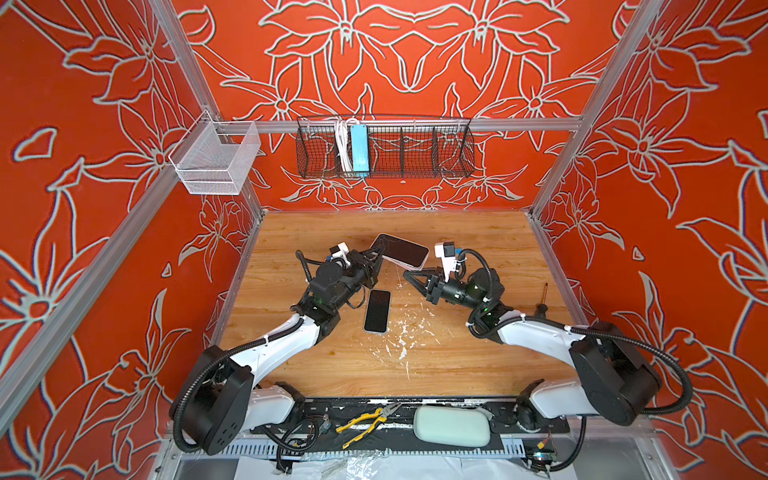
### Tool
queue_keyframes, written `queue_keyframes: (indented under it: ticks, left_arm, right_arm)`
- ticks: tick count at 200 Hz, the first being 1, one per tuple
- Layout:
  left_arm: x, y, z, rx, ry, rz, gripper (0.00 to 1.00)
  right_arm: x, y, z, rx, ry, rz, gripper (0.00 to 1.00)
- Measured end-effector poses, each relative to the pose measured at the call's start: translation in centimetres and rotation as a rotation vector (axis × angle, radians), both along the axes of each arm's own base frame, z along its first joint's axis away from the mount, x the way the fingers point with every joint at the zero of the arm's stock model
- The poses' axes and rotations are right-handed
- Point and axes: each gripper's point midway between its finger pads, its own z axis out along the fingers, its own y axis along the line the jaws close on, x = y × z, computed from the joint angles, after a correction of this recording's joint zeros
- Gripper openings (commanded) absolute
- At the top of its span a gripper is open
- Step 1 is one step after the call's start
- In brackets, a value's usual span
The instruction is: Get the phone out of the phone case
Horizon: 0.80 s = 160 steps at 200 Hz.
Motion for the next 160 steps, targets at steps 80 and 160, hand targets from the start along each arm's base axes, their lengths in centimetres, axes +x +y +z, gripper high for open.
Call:
queue_keyframes:
  ticks: [80, 160]
  left_arm:
    - [-1.6, -0.4, 5.4, -0.022, -0.187, -0.04, 0.0]
    - [-0.8, 0.9, 3.7, 0.217, -0.226, -0.046, 0.0]
  right_arm:
    - [-0.8, -0.7, -4.1, -0.129, 0.197, 0.005, 0.41]
    - [-3.9, -3.3, 0.0, -0.214, 0.114, 0.045, 0.57]
